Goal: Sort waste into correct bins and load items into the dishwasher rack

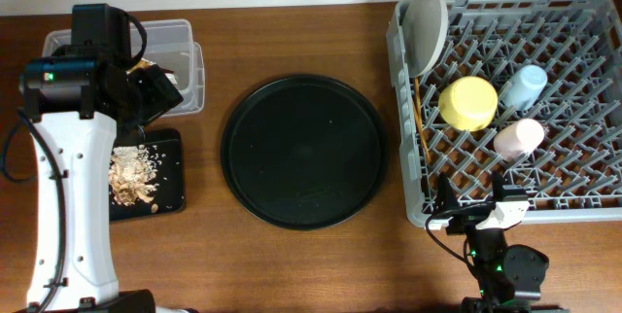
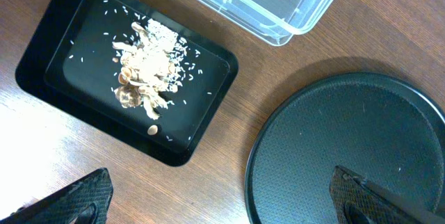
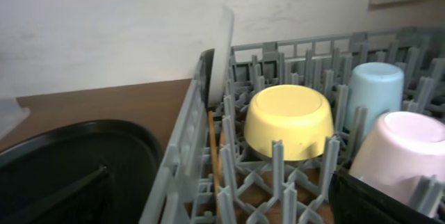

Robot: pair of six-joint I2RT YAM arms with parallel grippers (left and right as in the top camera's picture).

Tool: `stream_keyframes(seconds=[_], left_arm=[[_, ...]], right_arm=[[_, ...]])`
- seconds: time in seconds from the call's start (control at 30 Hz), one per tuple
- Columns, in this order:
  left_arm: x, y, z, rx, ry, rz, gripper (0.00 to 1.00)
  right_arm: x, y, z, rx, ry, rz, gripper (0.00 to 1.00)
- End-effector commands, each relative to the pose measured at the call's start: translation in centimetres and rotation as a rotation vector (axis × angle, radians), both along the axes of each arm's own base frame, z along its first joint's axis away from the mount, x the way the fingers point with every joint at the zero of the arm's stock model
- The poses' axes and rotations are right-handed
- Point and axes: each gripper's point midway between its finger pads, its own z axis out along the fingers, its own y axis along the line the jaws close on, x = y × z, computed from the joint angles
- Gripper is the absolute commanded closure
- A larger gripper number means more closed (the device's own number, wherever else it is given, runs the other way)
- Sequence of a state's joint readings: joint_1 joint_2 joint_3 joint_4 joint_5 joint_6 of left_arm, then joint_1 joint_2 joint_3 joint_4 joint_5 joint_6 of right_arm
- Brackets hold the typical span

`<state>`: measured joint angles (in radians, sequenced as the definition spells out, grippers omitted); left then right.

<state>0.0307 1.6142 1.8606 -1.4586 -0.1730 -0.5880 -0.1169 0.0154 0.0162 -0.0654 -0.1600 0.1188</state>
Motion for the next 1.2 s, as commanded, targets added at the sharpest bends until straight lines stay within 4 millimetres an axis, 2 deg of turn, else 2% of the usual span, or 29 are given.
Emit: stream_keyframes(seconds=[0.0, 0.17, 1.17], left_arm=[[0.1, 0.3, -0.2, 0.006, 0.007, 0.010, 0.01], [0.1, 0.3, -0.2, 0.006, 0.007, 0.010, 0.01], [0.1, 0.3, -0.2, 0.006, 0.007, 0.010, 0.01]], right_arm=[[0.0, 0.0, -0.2, -0.080, -0.006, -0.003, 0.02], [0.0, 1.0, -0.3, -0.199, -0.012, 0.045, 0.02], [0.0, 1.0, -0.3, -0.191, -0.012, 0.046, 0.02]])
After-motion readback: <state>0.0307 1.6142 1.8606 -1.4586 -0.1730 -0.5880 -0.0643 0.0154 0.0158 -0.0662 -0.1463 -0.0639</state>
